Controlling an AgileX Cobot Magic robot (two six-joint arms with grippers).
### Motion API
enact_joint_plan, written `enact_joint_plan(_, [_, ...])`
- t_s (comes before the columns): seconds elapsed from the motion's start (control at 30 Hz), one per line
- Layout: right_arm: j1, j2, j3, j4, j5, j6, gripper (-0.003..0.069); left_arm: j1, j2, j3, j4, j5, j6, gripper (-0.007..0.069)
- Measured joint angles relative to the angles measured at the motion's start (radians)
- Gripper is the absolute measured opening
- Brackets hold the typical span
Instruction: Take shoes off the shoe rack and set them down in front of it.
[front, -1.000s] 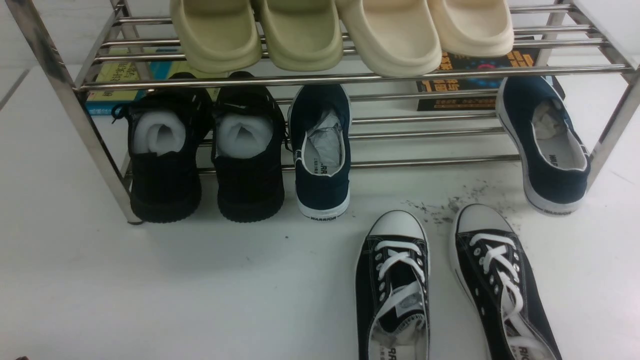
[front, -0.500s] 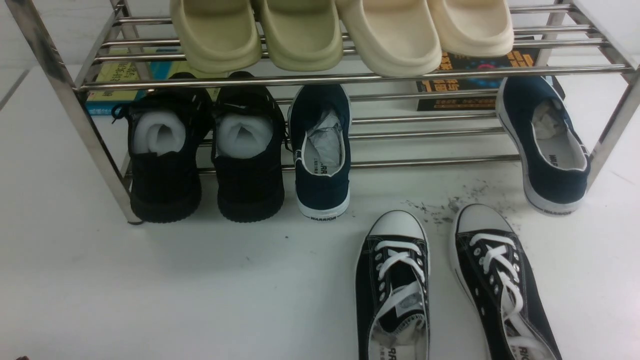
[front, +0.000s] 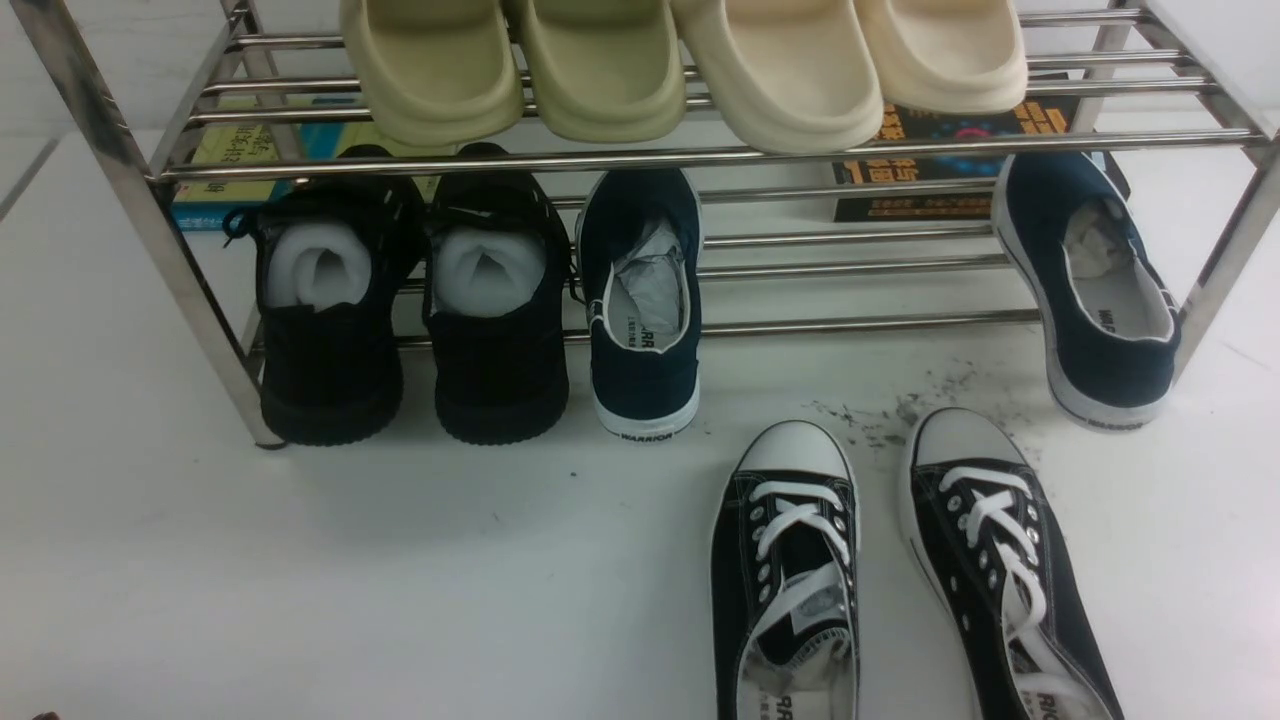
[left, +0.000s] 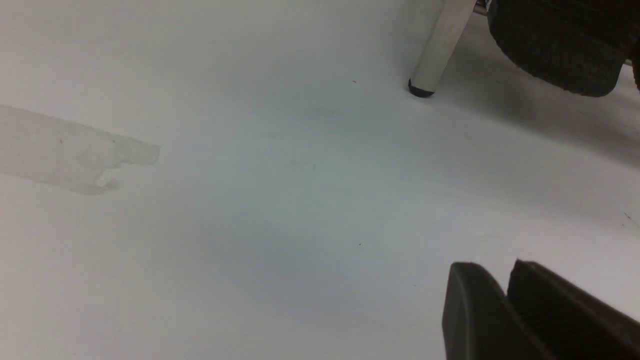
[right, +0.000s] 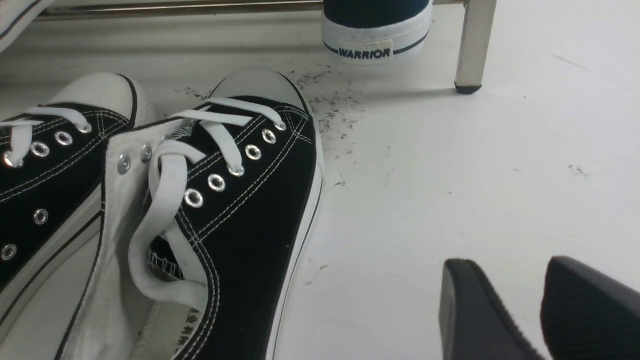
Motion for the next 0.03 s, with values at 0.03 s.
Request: enact_joint_plan(0.03, [0.000,0.000,0.000,0.000,0.000,0.000,0.0237,0.000,0.000,0.000,0.000,0.000,0.000,0.0134])
